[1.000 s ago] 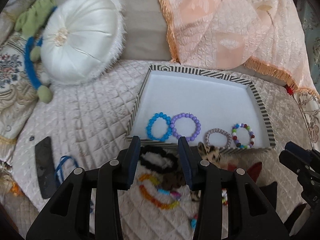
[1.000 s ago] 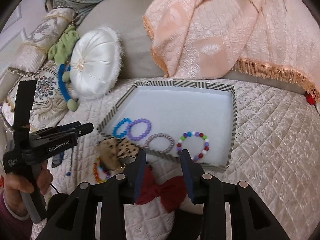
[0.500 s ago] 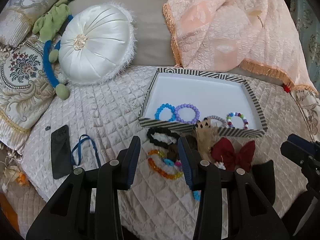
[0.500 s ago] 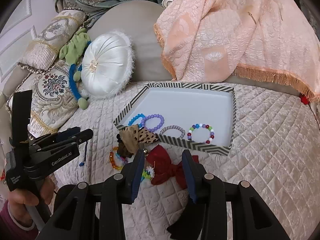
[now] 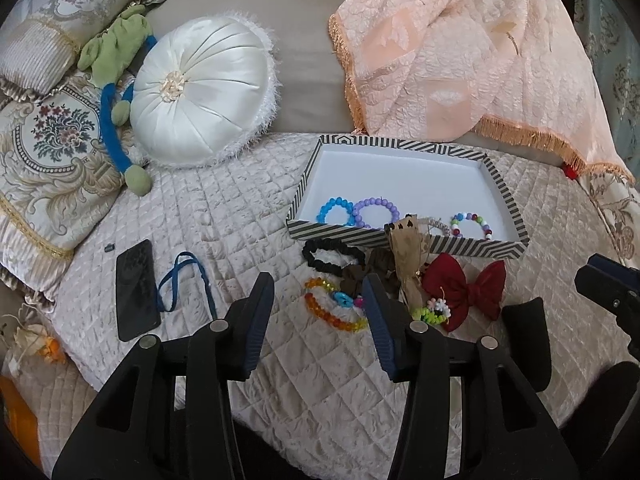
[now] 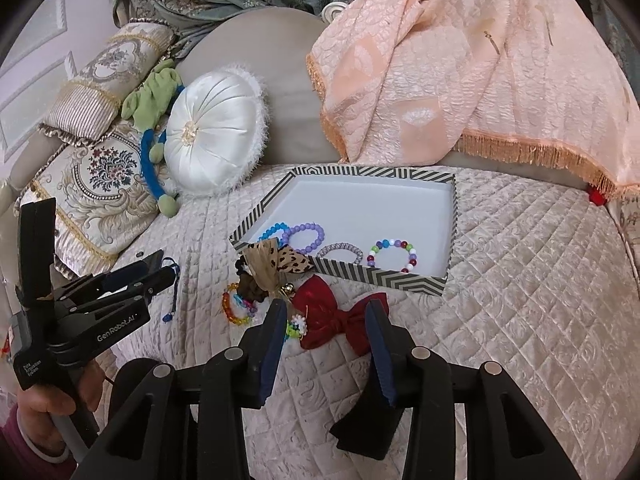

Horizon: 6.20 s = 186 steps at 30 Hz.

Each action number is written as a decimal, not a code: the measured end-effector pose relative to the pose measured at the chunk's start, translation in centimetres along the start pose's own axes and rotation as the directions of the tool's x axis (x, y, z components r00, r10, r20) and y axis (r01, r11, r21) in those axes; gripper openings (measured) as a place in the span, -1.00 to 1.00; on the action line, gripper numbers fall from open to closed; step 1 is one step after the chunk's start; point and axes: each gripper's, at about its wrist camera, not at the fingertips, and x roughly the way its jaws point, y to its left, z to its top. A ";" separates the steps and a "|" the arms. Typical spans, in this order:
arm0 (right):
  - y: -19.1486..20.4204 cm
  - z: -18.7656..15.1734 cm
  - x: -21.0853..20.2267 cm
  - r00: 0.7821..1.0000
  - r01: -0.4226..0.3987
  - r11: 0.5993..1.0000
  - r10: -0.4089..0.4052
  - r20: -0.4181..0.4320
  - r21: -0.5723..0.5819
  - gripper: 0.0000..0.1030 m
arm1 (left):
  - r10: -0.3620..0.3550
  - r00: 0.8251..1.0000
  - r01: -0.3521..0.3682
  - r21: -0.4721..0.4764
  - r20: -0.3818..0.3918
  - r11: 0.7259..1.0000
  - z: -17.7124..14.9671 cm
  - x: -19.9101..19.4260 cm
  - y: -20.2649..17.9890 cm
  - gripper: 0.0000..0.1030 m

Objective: Organize jewelry
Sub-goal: 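Lift both tools out of the tray back over the jewelry, then grasp the small teal-pink beaded bracelet with the left tool while the right tool grasps the red bow, then carry the teal-pink bracelet and red bow into the striped tray and open both tools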

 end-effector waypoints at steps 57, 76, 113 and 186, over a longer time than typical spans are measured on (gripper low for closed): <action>-1.7 -0.9 8.8 0.986 -0.051 0.991 0.030 -0.166 -0.125 -0.14 | -0.346 0.899 0.336 -0.085 -0.269 0.938 -5.2 6.8 -1.5 -0.77; -2.0 -1.0 13.8 0.951 -0.208 0.902 0.095 -0.295 -0.378 -0.87 | -0.331 0.927 0.311 -0.132 -0.176 0.941 -2.2 3.3 2.9 -0.77; -3.7 3.4 6.3 0.992 -0.121 0.981 0.113 -0.064 -0.153 -0.88 | -0.278 0.953 0.261 -0.135 -0.122 0.956 3.8 3.4 5.0 -0.72; -11.2 8.7 21.6 0.956 0.108 0.991 -0.126 -0.263 -0.083 -0.58 | -0.125 0.945 0.108 -0.072 -0.303 0.992 13.2 25.4 1.4 -0.48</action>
